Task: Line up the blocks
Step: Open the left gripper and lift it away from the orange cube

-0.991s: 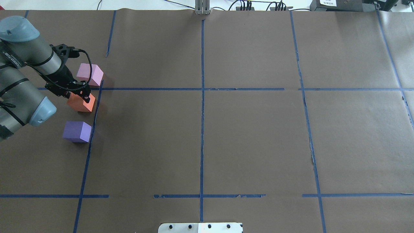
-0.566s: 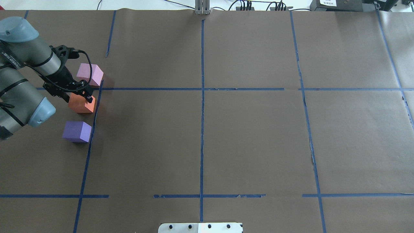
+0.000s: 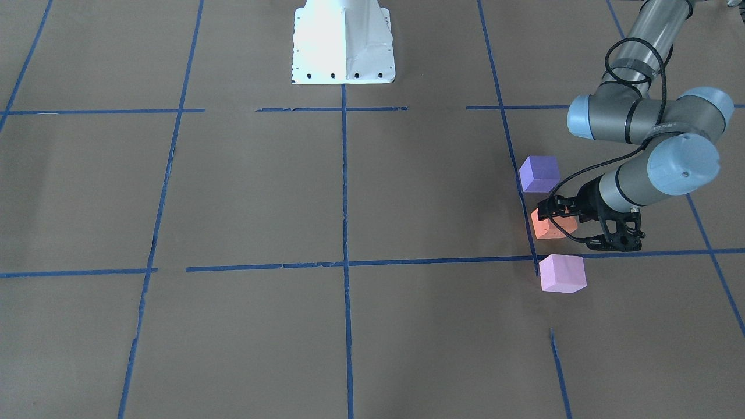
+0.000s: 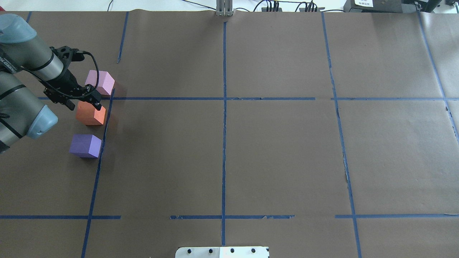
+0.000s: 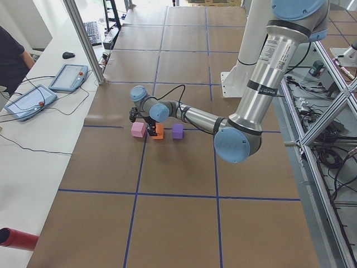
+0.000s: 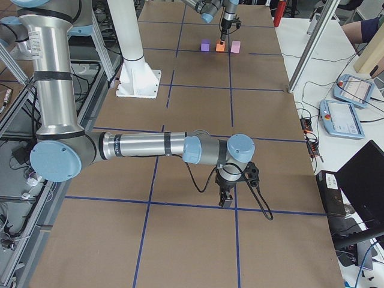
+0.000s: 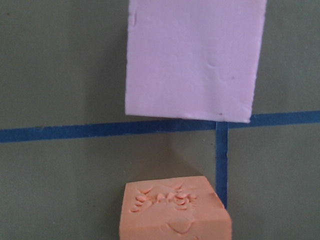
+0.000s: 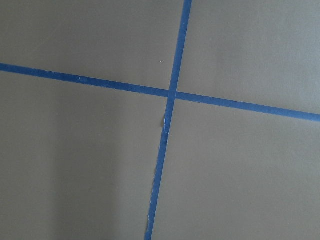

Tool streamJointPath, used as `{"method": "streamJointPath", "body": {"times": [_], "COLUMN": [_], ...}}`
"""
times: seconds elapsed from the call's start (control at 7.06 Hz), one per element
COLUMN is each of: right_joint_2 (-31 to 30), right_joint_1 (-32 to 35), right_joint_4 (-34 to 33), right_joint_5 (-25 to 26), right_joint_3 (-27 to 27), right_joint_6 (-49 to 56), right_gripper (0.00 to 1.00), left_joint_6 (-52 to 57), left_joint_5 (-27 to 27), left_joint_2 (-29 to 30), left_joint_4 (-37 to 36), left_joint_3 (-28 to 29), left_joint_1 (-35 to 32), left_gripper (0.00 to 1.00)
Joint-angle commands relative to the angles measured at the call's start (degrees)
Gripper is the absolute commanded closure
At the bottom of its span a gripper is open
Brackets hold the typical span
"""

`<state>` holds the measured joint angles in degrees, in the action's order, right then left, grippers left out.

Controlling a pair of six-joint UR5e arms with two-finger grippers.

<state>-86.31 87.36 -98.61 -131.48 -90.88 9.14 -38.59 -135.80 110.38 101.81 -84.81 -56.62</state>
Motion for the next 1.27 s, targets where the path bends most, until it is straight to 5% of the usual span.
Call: {"method": "streamJointPath", "body": {"times": [0.0, 0.28, 1.13], "right_joint_2": [0.0, 0.0, 0.0], "right_joint_1": [0.0, 0.0, 0.0], "right_joint_4": [0.0, 0.0, 0.0], "right_joint_5": [0.0, 0.0, 0.0], "right_joint_3": [0.0, 0.0, 0.0], "right_joint_6": [0.0, 0.0, 0.0], "right_gripper": [0.00, 0.00, 0.00], "left_joint_6": [-0.2, -0.3, 0.7], "left_joint_5": [0.4, 0.4, -0.1], "left_joint_2": [-1.2, -5.4, -20.3], "left_joint_4": [-0.6, -1.9, 3.4], "left_joint_3": [-4.1, -10.9, -12.4], "left_joint_1": [-3.2, -5.9, -18.7], "left_gripper": [0.00, 0.00, 0.00]}}
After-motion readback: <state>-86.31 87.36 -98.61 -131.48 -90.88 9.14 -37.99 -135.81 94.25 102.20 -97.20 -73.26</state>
